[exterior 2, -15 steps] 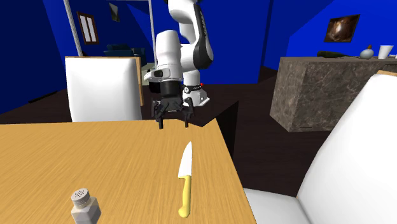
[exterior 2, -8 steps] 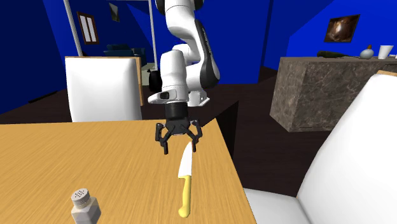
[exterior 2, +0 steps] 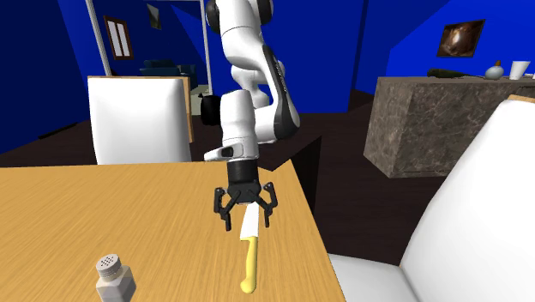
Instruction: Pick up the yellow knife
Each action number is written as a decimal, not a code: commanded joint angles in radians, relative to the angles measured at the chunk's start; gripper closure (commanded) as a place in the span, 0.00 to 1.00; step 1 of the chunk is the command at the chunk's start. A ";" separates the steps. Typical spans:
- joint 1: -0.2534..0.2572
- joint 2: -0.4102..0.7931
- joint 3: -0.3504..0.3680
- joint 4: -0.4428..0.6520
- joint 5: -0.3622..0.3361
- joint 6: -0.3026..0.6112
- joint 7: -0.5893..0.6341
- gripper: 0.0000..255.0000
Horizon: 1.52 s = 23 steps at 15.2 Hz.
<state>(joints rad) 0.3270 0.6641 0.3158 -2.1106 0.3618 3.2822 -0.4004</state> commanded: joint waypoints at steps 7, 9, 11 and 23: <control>-0.001 0.041 0.002 0.021 -0.006 0.020 -0.005 1.00; -0.007 0.048 0.007 0.018 -0.009 0.028 -0.007 1.00; -0.017 0.048 0.012 0.015 -0.012 0.030 -0.011 1.00; 0.024 -0.101 -0.024 -0.029 0.015 -0.068 0.019 1.00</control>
<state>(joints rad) 0.3445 0.5758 0.2969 -2.1365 0.3748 3.2231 -0.3853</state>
